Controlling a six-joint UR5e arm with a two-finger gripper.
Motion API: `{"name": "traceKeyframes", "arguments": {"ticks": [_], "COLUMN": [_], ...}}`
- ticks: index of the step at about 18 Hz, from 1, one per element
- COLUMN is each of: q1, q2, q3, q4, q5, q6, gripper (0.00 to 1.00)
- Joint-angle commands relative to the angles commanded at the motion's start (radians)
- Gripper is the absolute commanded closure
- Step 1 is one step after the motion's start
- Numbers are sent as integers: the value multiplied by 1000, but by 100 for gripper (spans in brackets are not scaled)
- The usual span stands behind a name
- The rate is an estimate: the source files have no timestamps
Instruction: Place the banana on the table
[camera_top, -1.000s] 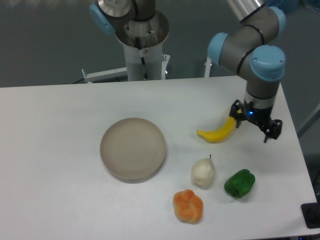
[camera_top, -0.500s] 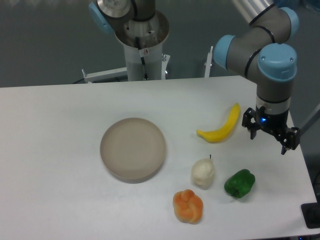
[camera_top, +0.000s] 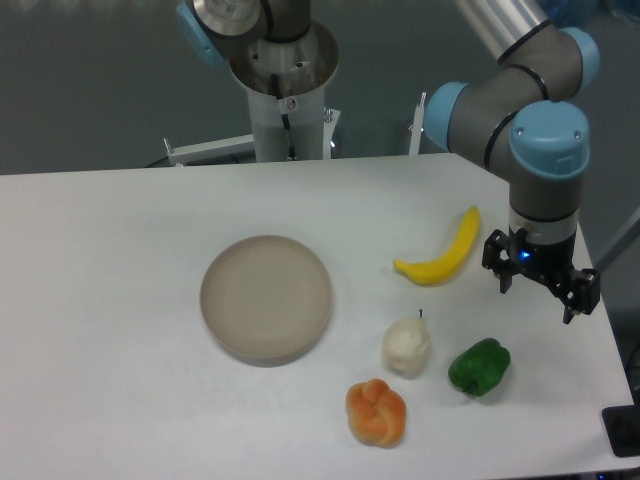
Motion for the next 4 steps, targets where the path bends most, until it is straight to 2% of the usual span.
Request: {"name": "traceKeyframes", "arguments": {"ticks": [4], "q1": [-9], "q2": [-6], "q3": [6], "q4": [2], "q5": [0], "q6": [-14], "gripper": [0]}}
